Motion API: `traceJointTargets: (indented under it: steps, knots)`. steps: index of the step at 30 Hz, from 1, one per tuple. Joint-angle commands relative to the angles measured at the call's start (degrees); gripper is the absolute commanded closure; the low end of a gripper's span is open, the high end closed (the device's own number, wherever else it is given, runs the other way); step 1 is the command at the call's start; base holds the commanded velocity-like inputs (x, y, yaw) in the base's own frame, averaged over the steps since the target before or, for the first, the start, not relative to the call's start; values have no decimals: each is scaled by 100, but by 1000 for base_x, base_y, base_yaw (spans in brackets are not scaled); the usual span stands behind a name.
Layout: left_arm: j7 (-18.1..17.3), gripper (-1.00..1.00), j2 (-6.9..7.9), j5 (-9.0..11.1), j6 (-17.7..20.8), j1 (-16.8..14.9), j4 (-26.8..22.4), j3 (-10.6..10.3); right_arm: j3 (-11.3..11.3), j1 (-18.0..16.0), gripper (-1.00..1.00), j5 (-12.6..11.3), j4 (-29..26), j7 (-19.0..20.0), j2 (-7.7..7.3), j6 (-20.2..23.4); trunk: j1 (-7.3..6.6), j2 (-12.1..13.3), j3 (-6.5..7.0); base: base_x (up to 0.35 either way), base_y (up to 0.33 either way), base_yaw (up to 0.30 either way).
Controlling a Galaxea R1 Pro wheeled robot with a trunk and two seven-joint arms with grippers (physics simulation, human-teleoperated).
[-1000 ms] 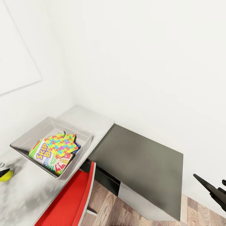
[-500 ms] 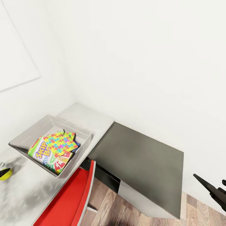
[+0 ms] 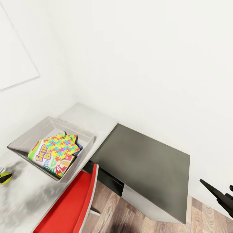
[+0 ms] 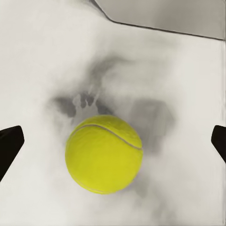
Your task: Put all the toys in the child's room - the three board games (two on the bed and one on the table), the two jigsaw puzzles on the table, and the tennis ball on the table - inside the toy box on the table in the child's room.
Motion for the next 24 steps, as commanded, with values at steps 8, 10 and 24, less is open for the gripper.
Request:
traceJointTargets:
  steps: [8,10,24]
  knots:
    - [-26,-100,-38,11,-85,-5,9,-209,-263,-2,-100,-29,2,21,-1,79,3,-11,-82,0,0,0]
    - [-26,-100,-40,11,-95,-5,10,-227,-338,0,-100,-32,4,23,-2,83,3,-11,-98,0,0,0]
    - [-28,-100,-42,14,-121,-5,25,-262,-546,5,-100,-46,7,25,5,90,3,-11,-139,0,0,0]
